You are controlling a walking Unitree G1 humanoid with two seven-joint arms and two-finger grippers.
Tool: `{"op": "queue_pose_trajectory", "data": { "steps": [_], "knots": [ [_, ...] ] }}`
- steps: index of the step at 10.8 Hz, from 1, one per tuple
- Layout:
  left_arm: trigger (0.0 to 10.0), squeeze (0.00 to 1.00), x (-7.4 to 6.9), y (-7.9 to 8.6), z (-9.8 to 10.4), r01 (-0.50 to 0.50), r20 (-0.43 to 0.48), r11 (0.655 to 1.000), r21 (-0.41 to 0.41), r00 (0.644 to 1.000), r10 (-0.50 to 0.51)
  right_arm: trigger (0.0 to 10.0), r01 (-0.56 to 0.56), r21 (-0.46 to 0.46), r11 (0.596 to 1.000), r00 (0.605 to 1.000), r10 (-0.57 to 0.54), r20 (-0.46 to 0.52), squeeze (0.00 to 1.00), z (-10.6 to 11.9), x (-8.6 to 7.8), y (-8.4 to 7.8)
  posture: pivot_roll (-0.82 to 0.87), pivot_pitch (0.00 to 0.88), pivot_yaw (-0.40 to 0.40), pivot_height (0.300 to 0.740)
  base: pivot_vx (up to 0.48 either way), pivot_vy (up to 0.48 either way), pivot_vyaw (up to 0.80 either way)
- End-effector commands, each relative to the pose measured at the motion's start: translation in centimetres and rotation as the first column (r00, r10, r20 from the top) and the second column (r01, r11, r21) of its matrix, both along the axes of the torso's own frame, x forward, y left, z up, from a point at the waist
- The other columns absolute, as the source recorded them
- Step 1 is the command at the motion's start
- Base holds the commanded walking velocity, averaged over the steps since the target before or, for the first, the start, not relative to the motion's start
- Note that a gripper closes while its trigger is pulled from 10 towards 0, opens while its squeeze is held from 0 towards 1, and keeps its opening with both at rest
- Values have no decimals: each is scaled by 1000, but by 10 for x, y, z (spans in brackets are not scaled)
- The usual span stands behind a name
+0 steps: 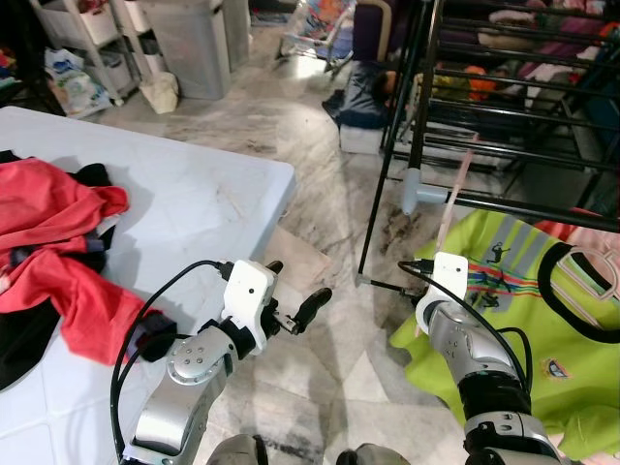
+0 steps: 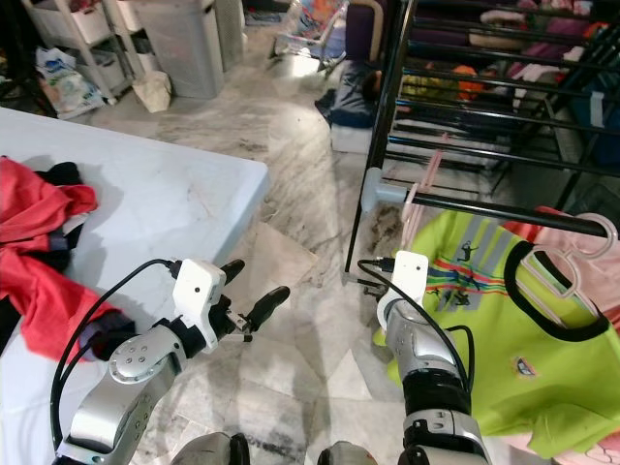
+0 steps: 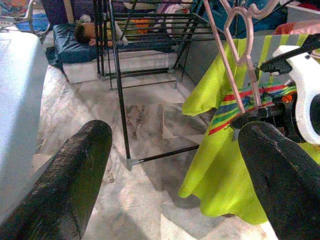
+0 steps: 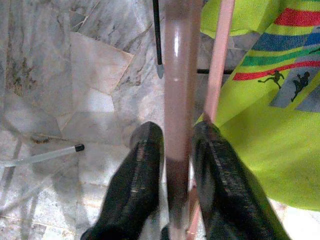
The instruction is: Hang hanger
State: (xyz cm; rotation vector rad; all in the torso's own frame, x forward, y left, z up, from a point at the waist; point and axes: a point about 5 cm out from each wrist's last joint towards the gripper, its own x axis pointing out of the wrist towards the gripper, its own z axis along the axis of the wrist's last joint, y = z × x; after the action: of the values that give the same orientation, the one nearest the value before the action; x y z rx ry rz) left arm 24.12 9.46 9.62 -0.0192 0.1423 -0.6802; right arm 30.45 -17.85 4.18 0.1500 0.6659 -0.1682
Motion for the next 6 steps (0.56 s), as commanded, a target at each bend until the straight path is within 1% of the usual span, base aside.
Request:
{"op": "queue_pose_trajectory", "data": {
  "steps": [1, 3, 4, 5, 6],
  "knots": [
    [10000, 0, -1, 0, 1, 0, 6, 1000, 17, 1000, 0, 10000, 12, -3, 1000, 1000, -12, -18, 1000, -5, -5, -2, -5, 74, 10, 740, 0, 0, 0],
    [10000, 0, -2, -1, -2, -9, 2, 999, 32, 1000, 9, 10000, -25, -77, 997, 996, 31, 84, 1000, 4, -10, -4, -6, 60, 6, 740, 0, 0, 0],
    [10000, 0, -2, 0, -3, -19, 4, 999, 40, 1000, 19, 10000, -17, -118, 993, 992, 31, 120, 1000, 8, -15, -9, -9, 58, 6, 740, 0, 0, 0],
    [10000, 0, -1, 0, -3, -31, 9, 998, 46, 999, 31, 10000, 12, -157, 988, 975, 24, 221, 1000, 18, -20, -15, -10, 64, 1, 740, 0, 0, 0],
    [10000, 0, -1, 0, -4, -37, 7, 998, 47, 999, 37, 10000, 33, -203, 979, 956, 28, 290, 1000, 26, -28, -19, -9, 54, -1, 740, 0, 0, 0]
  ]
}}
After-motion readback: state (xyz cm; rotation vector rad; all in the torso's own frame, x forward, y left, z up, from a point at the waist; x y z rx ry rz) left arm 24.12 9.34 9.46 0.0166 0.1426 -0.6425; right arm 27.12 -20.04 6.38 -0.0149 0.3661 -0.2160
